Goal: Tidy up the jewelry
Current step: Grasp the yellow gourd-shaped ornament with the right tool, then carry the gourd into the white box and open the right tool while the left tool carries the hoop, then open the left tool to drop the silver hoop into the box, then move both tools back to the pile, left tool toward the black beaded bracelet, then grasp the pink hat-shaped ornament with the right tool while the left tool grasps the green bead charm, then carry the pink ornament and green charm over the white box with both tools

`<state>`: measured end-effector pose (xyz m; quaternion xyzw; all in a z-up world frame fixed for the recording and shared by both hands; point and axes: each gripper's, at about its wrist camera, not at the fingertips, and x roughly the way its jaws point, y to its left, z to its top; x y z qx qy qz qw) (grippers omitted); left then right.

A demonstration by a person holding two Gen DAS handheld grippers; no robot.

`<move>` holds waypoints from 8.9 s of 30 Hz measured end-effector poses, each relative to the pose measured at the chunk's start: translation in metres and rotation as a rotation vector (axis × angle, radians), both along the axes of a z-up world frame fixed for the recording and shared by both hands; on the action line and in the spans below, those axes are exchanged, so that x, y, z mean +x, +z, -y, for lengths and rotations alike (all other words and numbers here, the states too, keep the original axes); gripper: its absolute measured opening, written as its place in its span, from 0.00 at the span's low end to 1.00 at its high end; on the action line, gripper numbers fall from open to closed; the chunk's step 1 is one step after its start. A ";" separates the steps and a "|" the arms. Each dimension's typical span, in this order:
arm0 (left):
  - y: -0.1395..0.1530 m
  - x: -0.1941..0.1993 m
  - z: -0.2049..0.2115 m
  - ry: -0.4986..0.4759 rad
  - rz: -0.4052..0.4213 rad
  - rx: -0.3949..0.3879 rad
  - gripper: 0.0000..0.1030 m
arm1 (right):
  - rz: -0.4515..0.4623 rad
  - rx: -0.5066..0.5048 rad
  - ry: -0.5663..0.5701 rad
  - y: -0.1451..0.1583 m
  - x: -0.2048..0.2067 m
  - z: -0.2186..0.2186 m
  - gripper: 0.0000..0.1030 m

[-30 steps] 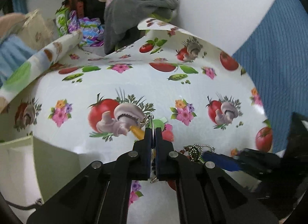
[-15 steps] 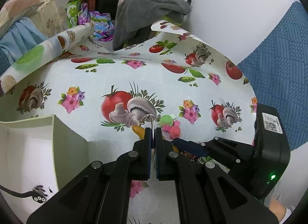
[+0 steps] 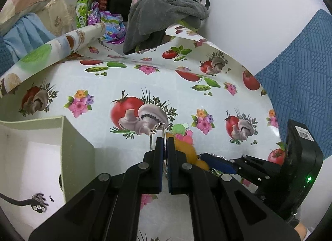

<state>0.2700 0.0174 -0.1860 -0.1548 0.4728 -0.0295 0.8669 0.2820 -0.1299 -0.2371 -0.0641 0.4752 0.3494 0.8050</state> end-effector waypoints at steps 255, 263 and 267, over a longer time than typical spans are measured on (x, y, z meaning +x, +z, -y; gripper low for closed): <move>0.145 -0.046 -0.115 0.000 0.066 0.045 0.18 | 0.271 0.040 -0.129 0.224 -0.040 -0.098 0.21; 0.101 -0.084 -0.154 0.036 0.007 0.058 0.18 | 0.178 0.005 -0.034 0.173 -0.073 -0.150 0.21; 0.067 -0.102 -0.165 0.053 -0.042 0.033 0.18 | 0.123 -0.033 0.009 0.140 -0.092 -0.167 0.21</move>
